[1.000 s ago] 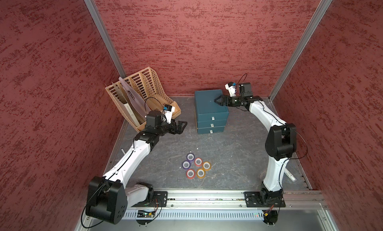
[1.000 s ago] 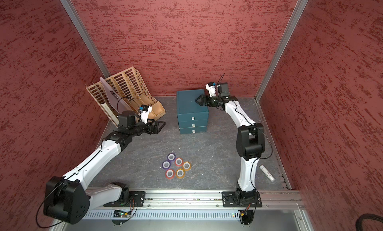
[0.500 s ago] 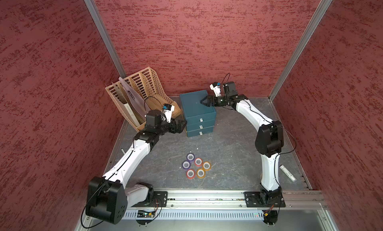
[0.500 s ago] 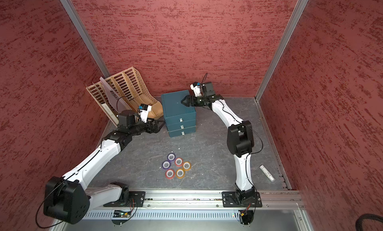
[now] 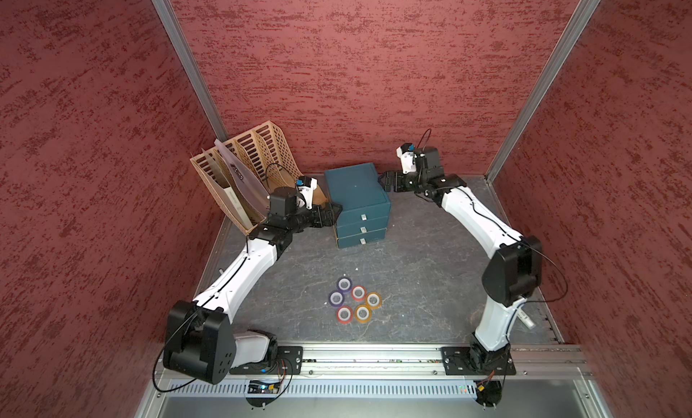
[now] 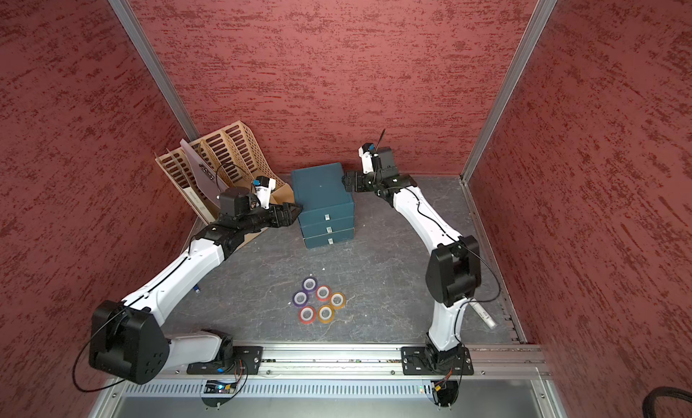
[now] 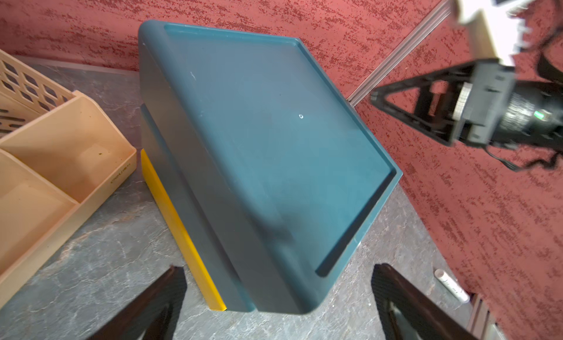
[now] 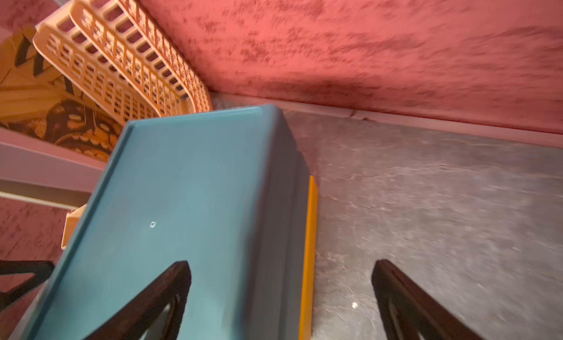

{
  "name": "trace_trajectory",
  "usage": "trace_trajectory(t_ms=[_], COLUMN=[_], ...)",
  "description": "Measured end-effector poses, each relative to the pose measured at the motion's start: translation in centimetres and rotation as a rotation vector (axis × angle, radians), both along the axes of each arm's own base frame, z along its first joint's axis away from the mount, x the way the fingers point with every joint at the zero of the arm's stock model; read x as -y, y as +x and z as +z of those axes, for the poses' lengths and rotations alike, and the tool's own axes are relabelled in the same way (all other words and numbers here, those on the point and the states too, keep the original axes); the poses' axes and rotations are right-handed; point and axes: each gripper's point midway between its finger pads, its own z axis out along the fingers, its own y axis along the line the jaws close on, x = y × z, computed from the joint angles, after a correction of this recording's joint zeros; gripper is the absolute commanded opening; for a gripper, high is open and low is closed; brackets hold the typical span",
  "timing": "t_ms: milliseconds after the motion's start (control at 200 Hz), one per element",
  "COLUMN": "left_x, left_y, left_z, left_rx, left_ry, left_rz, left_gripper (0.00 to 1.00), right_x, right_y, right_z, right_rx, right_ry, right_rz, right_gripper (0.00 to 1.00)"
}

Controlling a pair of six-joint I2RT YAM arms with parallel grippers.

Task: Place the transparent tape into the drawer according to color
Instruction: Move the storage box to the center of the board, then open the drawer in the storage box.

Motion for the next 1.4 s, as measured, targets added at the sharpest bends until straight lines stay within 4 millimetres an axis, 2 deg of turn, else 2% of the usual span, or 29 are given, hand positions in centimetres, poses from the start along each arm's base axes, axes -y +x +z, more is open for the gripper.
trace_trajectory(t_ms=[100,175,411,571,661,832,1047,1127,1398], left_x=[0.1,0.1,0.1,0.0,0.0,0.0,0.1,0.0,0.1], left_y=[0.7,1.3,3.0,3.5,3.7,4.0,4.3,4.4,4.9], left_z=[0.3,0.4,-0.2,-0.9,-1.3,-2.4,-2.6,-2.6,-2.5], left_rx=[-0.017,-0.031,-0.099,-0.138,-0.151,-0.178,-0.184,-0.182,-0.175], left_ry=[-0.013,-0.019,-0.019,-0.011,-0.007,0.000,-0.004,-0.005,-0.014], left_rz=[0.015,0.032,0.075,0.090,0.092,0.094,0.094,0.095,0.089], left_gripper=[1.00,0.99,0.89,0.85,0.83,0.80,0.79,0.78,0.73], right_x=[0.9,0.6,-3.3,-5.3,-5.5,-6.2,-7.5,-7.8,-9.1], right_y=[-2.5,-4.4,-11.5,-14.6,-14.7,-13.8,-12.1,-11.6,-9.5], right_z=[1.0,0.9,-3.0,-3.4,-2.9,-3.0,-6.9,-7.7,-5.4], right_rx=[0.028,0.028,-0.069,-0.095,-0.095,-0.116,-0.194,-0.205,-0.152], right_ry=[0.016,0.044,0.111,0.163,0.208,0.285,0.289,0.279,0.308], right_rz=[-0.031,-0.029,0.036,0.054,0.031,-0.009,-0.047,-0.054,-0.048], right_gripper=[0.98,0.98,0.99,0.97,0.94,0.83,0.77,0.76,0.76])
